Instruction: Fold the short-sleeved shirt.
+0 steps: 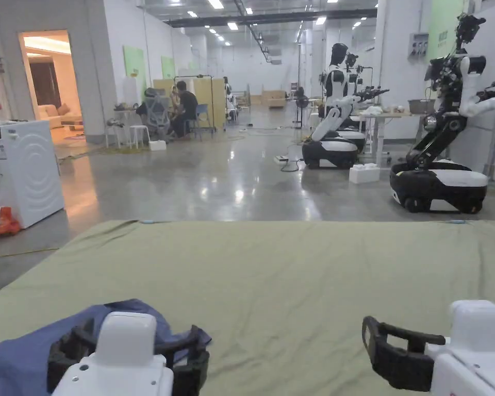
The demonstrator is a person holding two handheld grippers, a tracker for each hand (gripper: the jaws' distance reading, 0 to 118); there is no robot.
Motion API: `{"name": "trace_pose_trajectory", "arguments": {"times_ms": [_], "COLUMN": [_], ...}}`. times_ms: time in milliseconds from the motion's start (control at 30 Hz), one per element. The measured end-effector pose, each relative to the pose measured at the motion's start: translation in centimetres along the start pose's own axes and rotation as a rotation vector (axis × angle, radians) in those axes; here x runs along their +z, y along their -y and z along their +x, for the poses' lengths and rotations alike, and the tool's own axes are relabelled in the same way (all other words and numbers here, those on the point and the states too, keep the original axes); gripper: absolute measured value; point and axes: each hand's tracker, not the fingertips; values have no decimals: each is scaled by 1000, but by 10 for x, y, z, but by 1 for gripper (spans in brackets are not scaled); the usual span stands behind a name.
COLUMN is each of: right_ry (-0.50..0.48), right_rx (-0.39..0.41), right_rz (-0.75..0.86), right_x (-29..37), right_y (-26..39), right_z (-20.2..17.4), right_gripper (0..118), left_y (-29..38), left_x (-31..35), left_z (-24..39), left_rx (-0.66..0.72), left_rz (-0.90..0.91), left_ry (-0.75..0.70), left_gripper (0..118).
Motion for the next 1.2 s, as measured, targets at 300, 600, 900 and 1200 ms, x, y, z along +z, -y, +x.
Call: {"name": "trace_pose_trajectory", "arguments": {"times_ms": [300,600,900,1200], "right_ry": [157,207,192,190], "right_rx": [247,242,277,313], "right_rz": [15,27,53,84], "right_x": [11,15,18,20], "right_y": [51,36,30,28], "right_z": [-21,-21,-26,-29], "right_gripper": [118,118,118,118], "left_y": [37,26,23,17], "left_x": [2,1,14,13], "left_z": [2,-7,5,4], "left_rx": [9,83,-42,-63], "left_rz": [23,18,87,84], "left_ry": [102,126,96,91], "left_gripper": [118,118,118,118]}}
